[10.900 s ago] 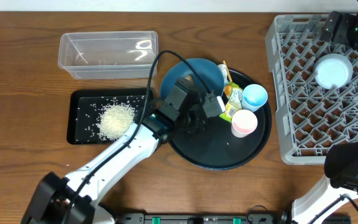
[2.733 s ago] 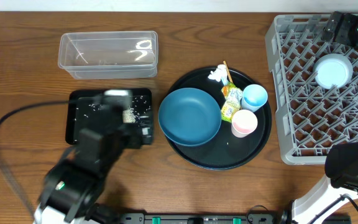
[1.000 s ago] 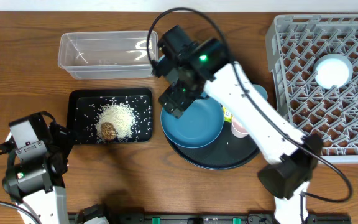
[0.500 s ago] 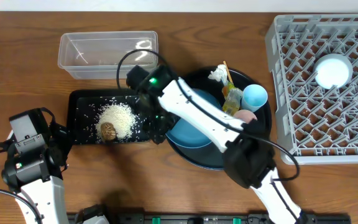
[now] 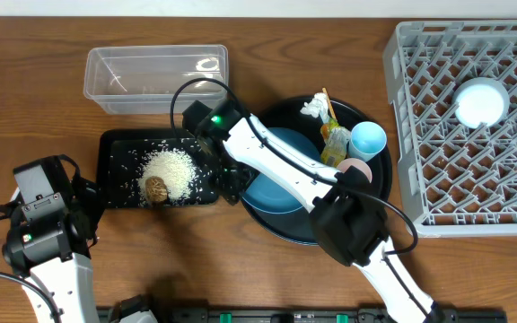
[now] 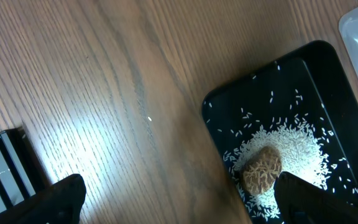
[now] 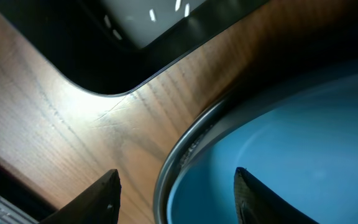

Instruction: Sort waste into correct bins and load items into the dishwasher rack

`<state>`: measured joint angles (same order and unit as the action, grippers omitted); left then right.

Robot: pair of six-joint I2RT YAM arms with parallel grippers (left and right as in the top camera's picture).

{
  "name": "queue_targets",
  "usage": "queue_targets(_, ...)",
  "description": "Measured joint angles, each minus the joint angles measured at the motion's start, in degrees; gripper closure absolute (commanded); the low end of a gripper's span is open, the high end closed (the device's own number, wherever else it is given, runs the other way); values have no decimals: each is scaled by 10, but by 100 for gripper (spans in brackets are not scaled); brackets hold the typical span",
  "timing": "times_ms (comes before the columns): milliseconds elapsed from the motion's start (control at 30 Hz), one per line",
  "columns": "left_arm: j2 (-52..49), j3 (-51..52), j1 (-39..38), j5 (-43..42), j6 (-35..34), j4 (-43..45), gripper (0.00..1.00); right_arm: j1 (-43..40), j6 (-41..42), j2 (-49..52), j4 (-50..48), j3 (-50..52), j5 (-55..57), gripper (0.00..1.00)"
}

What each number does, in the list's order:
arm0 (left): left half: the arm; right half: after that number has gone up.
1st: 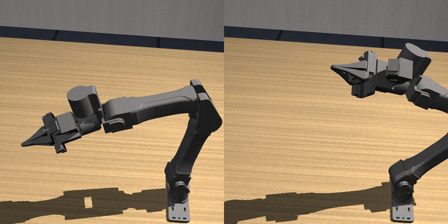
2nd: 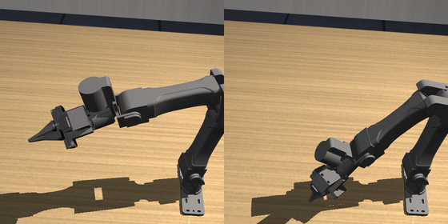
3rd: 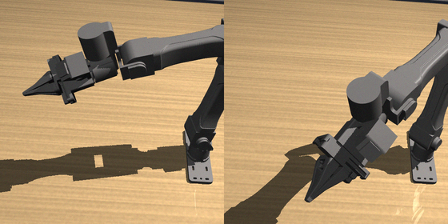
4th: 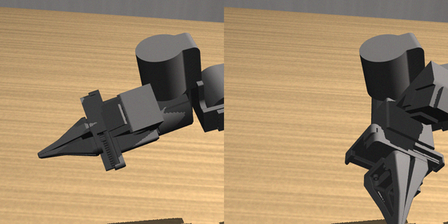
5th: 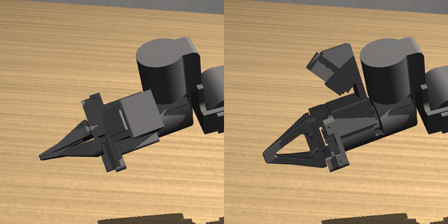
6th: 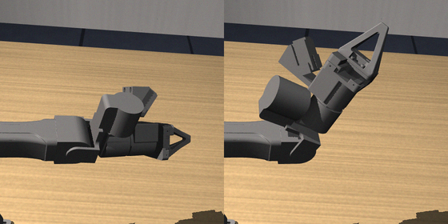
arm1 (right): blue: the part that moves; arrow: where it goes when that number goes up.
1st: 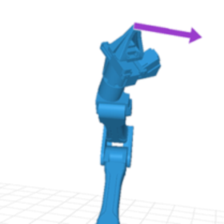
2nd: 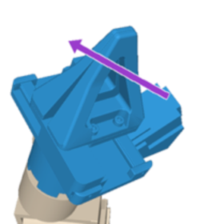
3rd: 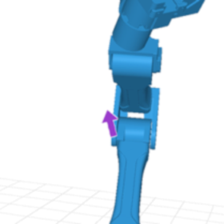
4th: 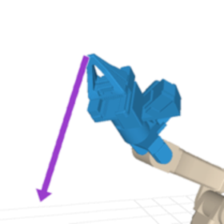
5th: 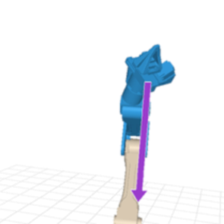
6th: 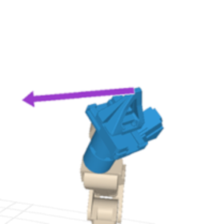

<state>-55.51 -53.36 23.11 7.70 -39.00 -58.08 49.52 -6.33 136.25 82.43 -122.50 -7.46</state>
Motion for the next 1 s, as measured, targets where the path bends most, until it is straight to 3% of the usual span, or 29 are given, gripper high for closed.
queue_targets(133,0,0,0,0,0,0,2,-2,0,2,-5,0,8,52)
queue_targets(767,0,0,0,0,0,0,2,0,33,3,-40,19,11,53)
queue_targets(1000,0,0,0,0,0,0,2,0,54,4,-45,27,12,73)
